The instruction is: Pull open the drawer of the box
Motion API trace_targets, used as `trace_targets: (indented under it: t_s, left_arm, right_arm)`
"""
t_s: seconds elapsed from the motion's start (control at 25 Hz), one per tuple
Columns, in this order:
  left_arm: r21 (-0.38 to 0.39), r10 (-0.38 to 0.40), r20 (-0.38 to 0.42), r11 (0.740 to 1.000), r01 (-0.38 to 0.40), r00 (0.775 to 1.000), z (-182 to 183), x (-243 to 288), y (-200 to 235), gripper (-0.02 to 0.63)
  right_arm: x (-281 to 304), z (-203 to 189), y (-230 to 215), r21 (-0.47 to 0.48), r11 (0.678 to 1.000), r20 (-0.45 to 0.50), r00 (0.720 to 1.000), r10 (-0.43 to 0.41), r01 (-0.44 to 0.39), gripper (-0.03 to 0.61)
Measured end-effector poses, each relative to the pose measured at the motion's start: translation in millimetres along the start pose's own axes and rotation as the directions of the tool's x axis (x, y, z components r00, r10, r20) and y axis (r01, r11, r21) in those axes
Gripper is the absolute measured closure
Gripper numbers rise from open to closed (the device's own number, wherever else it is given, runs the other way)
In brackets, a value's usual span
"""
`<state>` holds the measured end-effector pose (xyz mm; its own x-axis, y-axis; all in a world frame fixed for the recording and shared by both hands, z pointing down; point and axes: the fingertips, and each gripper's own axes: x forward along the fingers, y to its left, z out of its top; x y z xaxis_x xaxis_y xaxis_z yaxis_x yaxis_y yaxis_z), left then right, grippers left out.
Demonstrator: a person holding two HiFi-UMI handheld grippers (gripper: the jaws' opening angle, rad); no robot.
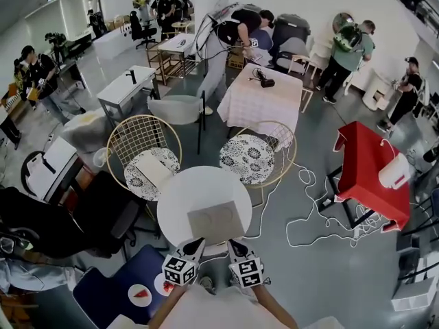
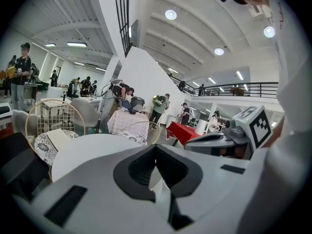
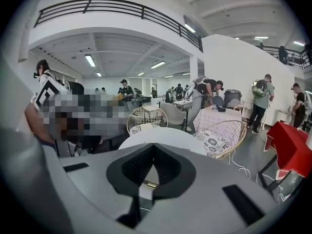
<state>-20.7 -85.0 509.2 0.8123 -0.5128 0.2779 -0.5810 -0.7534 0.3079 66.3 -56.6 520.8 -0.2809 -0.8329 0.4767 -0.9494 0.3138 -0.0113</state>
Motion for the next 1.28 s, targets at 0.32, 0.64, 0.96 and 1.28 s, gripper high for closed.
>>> trace_targets:
  t_s: [0.32, 0.64, 0.96, 1.28]
  left_arm:
    - [0.003, 0.039, 0.02, 0.999, -0.039, 0.999, 8, 14, -13, 0.603]
    - [-0.016, 0.088, 0.019, 0.996, -0.087, 0.996, 7, 11, -7, 0.603]
    - [-0.046, 0.094, -0.022, 0.994, -0.095, 0.995, -22, 8, -9, 0.603]
    - [-0.104, 0.1, -0.104, 0.988, -0.111, 0.99, -69, -8, -17, 0.603]
  right_arm:
    - [1, 11, -18, -0.032, 0.998, 0.014, 0.998, 0.053, -0.053, 0.561]
    - [2, 8, -20, -0.033, 0.996, -0.006, 0.996, 0.084, -0.085, 0.561]
    - [3, -25, -13, -0.01, 0.995, -0.067, 0.993, 0.098, -0.099, 0.562]
    - [-8, -81, 15, 0.031, 0.988, -0.176, 0.973, 0.151, -0.148, 0.563]
